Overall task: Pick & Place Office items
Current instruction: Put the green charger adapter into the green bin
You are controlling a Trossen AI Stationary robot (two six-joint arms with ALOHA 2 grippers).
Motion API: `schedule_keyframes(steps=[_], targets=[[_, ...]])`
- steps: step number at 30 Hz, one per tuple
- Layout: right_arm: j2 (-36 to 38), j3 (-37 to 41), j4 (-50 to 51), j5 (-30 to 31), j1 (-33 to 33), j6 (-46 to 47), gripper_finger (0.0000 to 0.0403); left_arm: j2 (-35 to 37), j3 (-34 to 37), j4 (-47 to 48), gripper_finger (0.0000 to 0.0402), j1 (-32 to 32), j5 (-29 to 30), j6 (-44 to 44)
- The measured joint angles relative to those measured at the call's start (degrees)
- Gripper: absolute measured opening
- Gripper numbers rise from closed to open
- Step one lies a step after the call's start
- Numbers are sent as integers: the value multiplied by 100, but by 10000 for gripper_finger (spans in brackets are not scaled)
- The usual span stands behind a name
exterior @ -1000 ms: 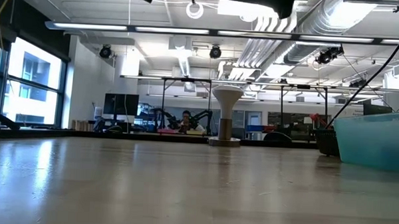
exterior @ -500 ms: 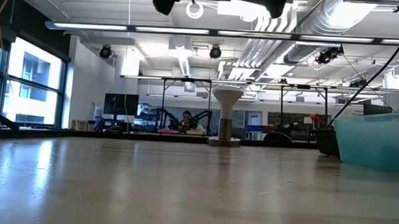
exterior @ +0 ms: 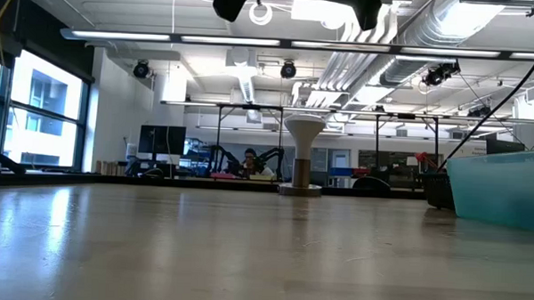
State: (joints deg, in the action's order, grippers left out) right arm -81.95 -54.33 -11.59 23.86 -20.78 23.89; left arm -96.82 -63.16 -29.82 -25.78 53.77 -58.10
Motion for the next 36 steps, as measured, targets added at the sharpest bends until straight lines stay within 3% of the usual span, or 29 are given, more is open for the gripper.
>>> schedule_keyframes(steps=[4, 13, 18, 22, 26, 29, 34, 36], targets=[[0, -2, 98, 0, 0, -50, 127, 0, 0, 25, 125, -10, -34, -6], [0, -2, 59, 157, -128, -493, 126, 0, 2, 6, 212, -34, 8, 80], [57, -2, 277, 786, -407, -653, 126, 0, 2, 11, 221, -39, 38, 243], [337, -2, 834, 1618, -823, -588, 126, 0, 2, 43, 223, -109, -19, 787], [599, -2, 1549, 2464, -1342, -78, 126, 7, 0, 680, 224, -111, -638, 1592], [789, -3, 2319, 2776, -1740, 566, 126, 7, 2, 1012, 224, -85, -1035, 2016], [932, -7, 4219, 2805, -2297, 2781, 126, 7, 2, 1260, 224, 1, -1303, 2505], [947, -7, 4824, 2451, -2507, 3643, 126, 7, 2, 1301, 225, 37, -1311, 2549]])
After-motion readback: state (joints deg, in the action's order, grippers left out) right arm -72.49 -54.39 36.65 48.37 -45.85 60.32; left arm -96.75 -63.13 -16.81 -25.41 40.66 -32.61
